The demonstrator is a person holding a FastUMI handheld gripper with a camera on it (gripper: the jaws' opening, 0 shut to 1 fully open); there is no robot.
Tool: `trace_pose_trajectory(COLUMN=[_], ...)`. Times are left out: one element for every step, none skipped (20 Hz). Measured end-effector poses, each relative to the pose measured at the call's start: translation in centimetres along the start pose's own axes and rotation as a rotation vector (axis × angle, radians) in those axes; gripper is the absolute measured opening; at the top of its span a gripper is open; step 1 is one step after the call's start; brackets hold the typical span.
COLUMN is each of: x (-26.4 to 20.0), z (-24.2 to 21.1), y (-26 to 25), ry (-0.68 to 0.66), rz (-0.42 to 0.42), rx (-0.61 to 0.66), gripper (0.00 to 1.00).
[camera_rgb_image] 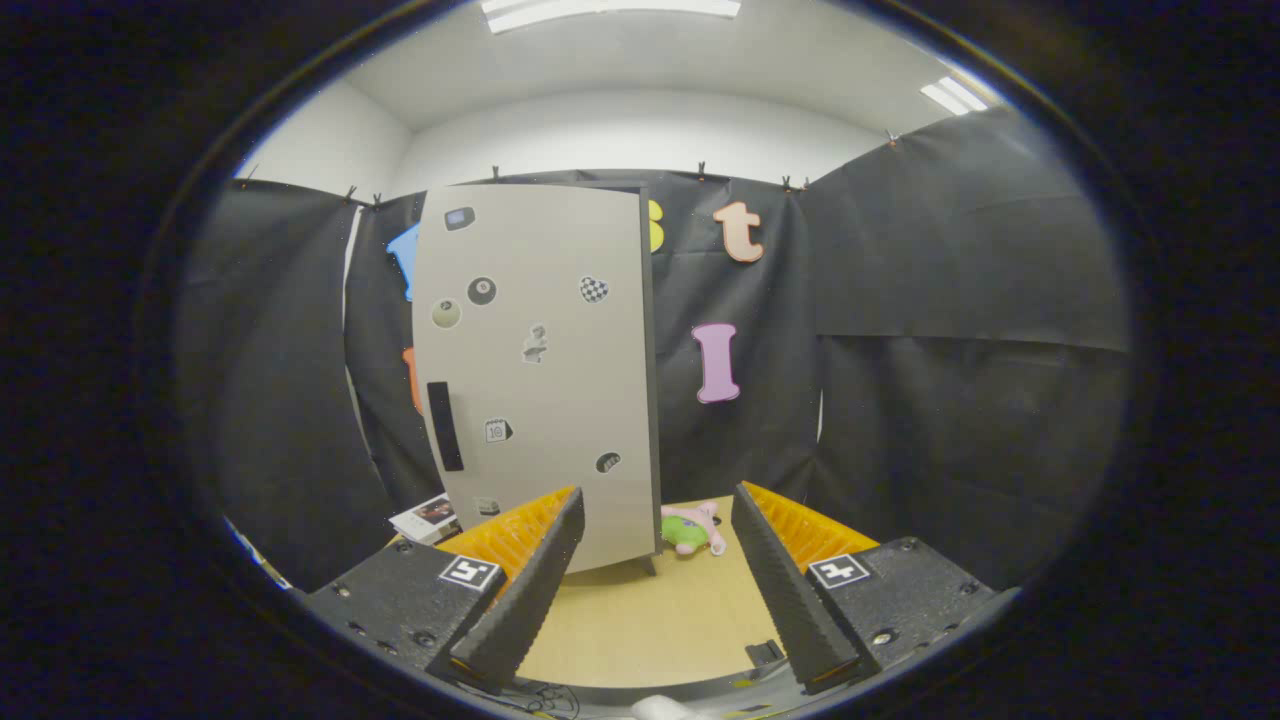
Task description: Open the shoe cabinet door, grab the shoes and put them into the shoe cabinet, then close the shoe cabinet door.
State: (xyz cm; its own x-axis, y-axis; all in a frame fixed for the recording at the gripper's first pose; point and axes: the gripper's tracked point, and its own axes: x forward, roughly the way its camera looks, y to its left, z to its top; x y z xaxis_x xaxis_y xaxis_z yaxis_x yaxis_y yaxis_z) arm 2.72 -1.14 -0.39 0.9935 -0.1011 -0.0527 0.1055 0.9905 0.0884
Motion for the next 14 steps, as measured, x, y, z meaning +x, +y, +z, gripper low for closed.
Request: trace_pose_trajectory(x=[-0.3,-0.5,-0.7,-0.8,-0.9,-1.0,-1.0,-1.2,-1.3,-1.5,-1.7,-2.0,-2.2,-2.4], z=[0.1,0.3,0.3,0.4,0.3,0.5,0.5,0.6,0.7,0.9,1.0,1.2,1.3,1.4], y=[-0.3,-0.3,-0.6,-0.6,-0.4,-0.2,-0.2,-0.2,-0.3,-0.1,0.0,0.2,0.5,0.6], ry=[-0.006,-0.015,-0.021,-0.022,-0.022,-0.027,-0.029,-0.028,-0.035,-0.041,-0.05,-0.055,-0.059,-0.06], rz=[-0.003,0.0,-0.01,-0.011,-0.006,0.002,0.004,0.0,-0.005,-0.007,-0.008,-0.007,0.001,0.005], rx=[-0.002,-0.004,-0.004,-0.006,-0.004,-0.002,-0.005,-0.019,-0.032,-0.041,-0.039,-0.026,-0.011,0.001], gripper=[0.97,0.97,0.97,0.97,0.97,0.97,0.97,0.97,0.97,0.97,0.97,0.98,0.97,0.97])
